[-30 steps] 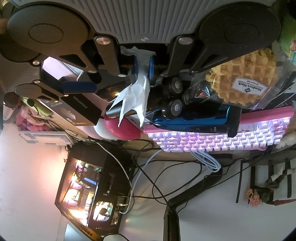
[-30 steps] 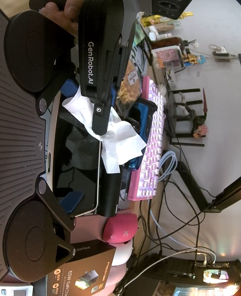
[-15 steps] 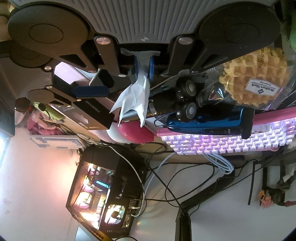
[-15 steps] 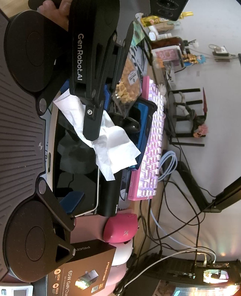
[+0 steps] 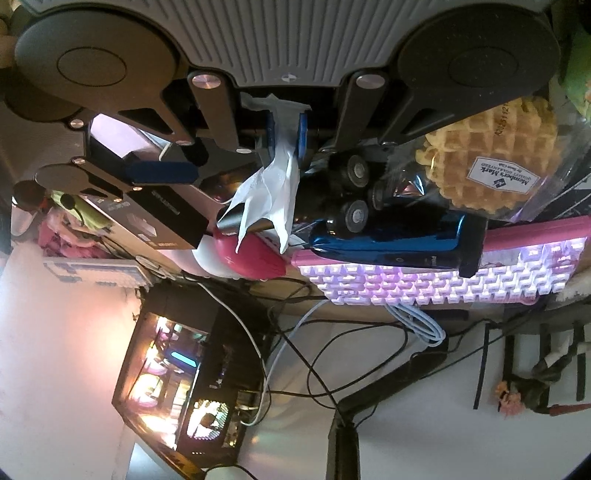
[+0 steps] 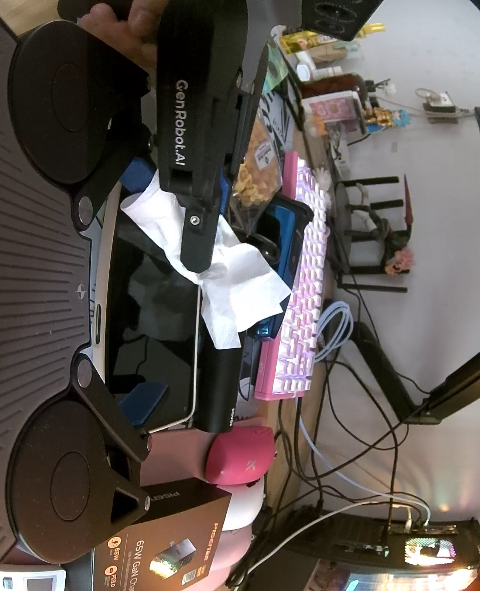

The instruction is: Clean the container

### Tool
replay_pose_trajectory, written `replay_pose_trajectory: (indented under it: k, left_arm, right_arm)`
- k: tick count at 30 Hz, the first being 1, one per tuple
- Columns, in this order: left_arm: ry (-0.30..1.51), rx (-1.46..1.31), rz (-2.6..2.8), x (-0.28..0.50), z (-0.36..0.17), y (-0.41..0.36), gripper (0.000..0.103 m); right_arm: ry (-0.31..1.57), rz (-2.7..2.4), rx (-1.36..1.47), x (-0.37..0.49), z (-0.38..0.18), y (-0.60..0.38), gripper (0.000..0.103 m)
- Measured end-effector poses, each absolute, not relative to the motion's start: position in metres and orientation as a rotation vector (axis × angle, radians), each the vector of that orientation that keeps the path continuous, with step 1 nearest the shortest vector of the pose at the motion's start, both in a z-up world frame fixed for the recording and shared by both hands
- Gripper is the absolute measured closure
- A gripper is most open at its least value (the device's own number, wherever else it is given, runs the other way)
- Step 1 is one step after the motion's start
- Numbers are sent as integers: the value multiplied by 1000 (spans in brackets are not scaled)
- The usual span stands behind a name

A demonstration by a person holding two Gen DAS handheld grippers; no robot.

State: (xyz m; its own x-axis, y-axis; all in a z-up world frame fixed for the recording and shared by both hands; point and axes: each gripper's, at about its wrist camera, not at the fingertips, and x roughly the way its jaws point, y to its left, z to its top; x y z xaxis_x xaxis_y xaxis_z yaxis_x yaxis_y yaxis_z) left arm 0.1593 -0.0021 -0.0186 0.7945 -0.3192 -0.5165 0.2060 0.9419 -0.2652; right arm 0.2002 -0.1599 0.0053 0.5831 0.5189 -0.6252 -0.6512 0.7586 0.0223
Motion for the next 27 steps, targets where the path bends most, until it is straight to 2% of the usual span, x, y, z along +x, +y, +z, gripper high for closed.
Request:
replay_pose_trajectory:
  k: [27]
  left_arm:
    - [592,-190,-320,159,-19,-7,87]
  right_arm:
    - [655,692,-218,204,4,-163,0]
